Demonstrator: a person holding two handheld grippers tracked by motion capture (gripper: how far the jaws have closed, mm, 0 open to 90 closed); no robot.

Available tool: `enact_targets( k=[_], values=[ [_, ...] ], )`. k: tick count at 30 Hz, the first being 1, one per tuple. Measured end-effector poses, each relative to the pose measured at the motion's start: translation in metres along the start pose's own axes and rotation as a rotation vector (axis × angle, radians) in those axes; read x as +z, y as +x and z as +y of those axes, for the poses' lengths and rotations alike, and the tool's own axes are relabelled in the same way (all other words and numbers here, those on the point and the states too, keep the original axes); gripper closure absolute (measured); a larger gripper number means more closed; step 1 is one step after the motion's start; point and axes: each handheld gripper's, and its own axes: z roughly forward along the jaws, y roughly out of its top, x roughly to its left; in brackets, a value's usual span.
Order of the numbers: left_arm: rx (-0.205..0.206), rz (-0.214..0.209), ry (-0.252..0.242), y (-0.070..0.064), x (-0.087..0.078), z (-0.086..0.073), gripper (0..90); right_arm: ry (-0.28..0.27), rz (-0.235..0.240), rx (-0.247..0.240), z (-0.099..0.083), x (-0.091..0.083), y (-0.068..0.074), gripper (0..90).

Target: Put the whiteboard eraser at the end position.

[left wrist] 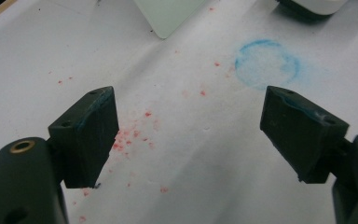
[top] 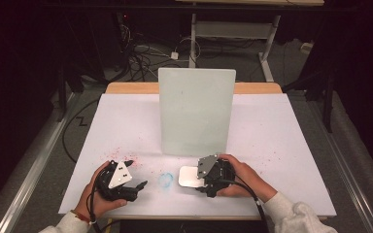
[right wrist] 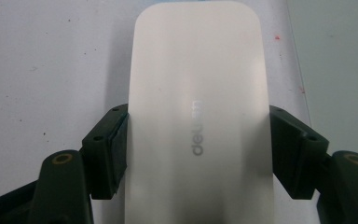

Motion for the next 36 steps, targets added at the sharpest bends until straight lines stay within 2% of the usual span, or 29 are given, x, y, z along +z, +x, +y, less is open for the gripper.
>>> enact_targets(
  k=[5,18,24,29,36],
  values=[
    [0.001,-0.001,0.003,0.0,0.0,0.0,18.8,-0.009,0.003,-0.003,-0.001,0.002,0.0,30.7],
    [0.004,-0.001,0.005,0.0,0.0,0.0,18.8,-0.042,-0.021,0.035,-0.004,0.0,0.0,30.0],
    [0.003,0.0,0.003,0.0,-0.001,0.0,18.7,-0.115,-0.039,0.068,-0.005,-0.009,-0.002,27.6],
    [0.003,0.0,0.002,0.0,-0.001,0.0,18.7,-0.13,-0.049,0.068,-0.005,-0.013,-0.001,27.0],
    [0.001,0.0,0.002,0.0,-0.001,0.0,18.7,-0.163,-0.102,0.084,-0.007,-0.023,-0.003,26.7]
  ],
)
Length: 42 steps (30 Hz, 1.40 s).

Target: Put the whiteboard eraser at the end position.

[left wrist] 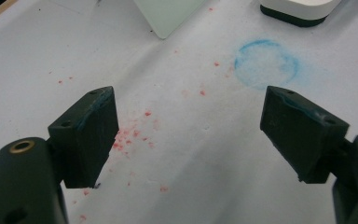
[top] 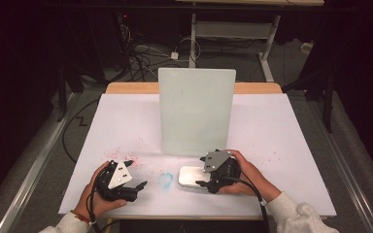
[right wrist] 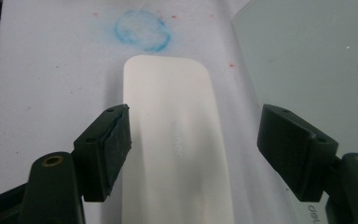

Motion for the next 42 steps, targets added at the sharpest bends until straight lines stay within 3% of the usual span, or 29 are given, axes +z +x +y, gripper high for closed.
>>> enact_targets(
  k=[17,24,36,42],
  values=[
    [-0.002,0.006,-0.006,0.0,0.0,0.0,18.7,-0.088,-0.281,0.105,-0.008,-0.026,-0.015,22.1],
    [-0.003,0.014,-0.008,0.0,-0.001,0.0,18.5,-0.142,-0.37,0.129,-0.015,-0.039,-0.016,20.8],
    [-0.003,0.018,-0.012,-0.001,-0.001,0.0,18.3,-0.149,-0.449,0.158,-0.03,-0.053,-0.016,19.9],
    [-0.003,0.019,-0.011,-0.001,-0.001,0.0,18.3,-0.149,-0.466,0.171,-0.037,-0.06,-0.015,19.9]
  ],
)
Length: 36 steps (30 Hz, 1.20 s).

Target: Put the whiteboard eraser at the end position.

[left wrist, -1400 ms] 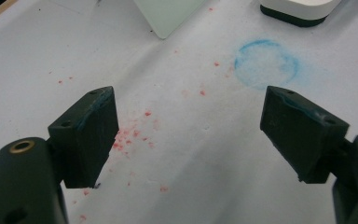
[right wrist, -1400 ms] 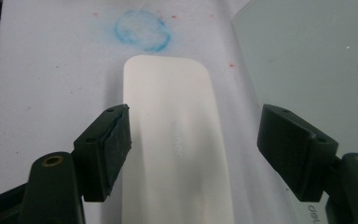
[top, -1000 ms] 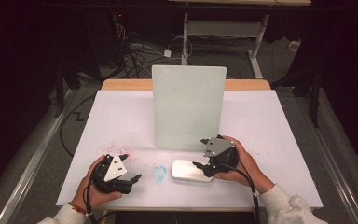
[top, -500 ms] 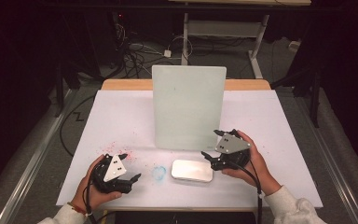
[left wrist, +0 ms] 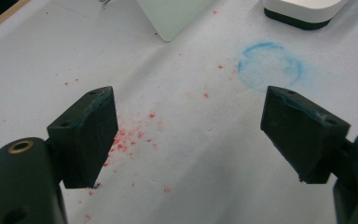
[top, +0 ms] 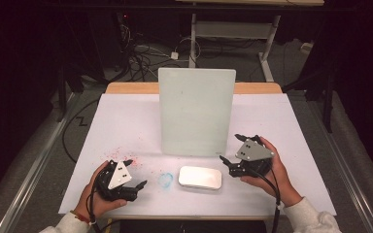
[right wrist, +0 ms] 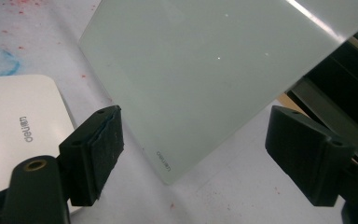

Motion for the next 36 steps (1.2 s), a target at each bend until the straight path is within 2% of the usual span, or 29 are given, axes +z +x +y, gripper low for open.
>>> enact_targets(
  k=[21,36],
  values=[
    [0.003,0.0,-0.006,0.0,0.001,0.002,18.3,0.014,-0.053,0.026,-0.029,-0.019,-0.007,19.2],
    [0.002,-0.004,-0.004,0.002,0.004,0.004,18.3,0.044,-0.097,0.114,-0.061,-0.034,-0.016,17.4]
  ],
)
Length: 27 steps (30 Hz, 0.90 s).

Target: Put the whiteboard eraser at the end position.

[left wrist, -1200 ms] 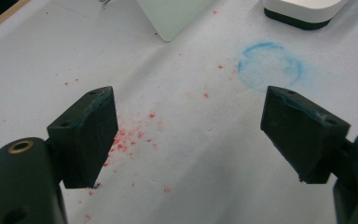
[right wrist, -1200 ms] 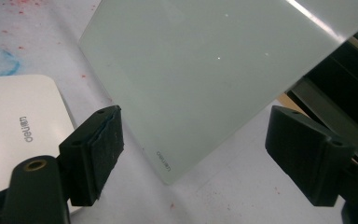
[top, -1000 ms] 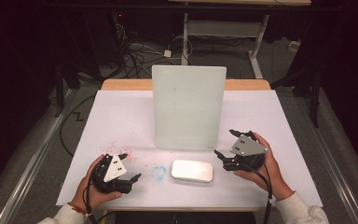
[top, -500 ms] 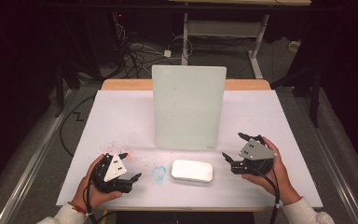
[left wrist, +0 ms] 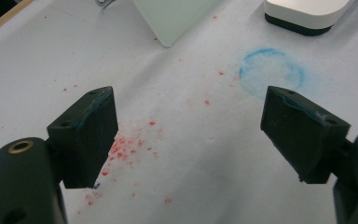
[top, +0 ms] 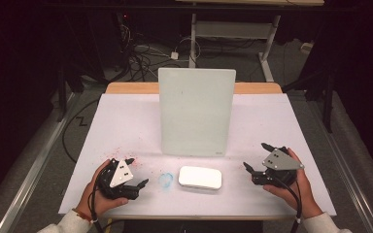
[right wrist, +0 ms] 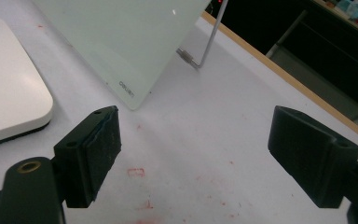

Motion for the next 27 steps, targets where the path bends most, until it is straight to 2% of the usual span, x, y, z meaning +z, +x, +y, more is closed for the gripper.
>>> enact_targets(
  k=[9,20,27],
  values=[
    [-0.002,-0.001,-0.003,0.001,0.002,0.001,18.3,-0.002,-0.011,0.044,-0.021,-0.006,-0.007,16.8],
    [0.003,-0.004,0.0,0.002,0.007,0.004,18.3,0.021,-0.029,0.096,-0.049,-0.013,-0.009,16.7],
    [0.016,-0.004,0.001,0.001,0.007,0.005,18.3,0.029,-0.014,0.096,-0.051,-0.013,-0.006,16.8]
  ],
)
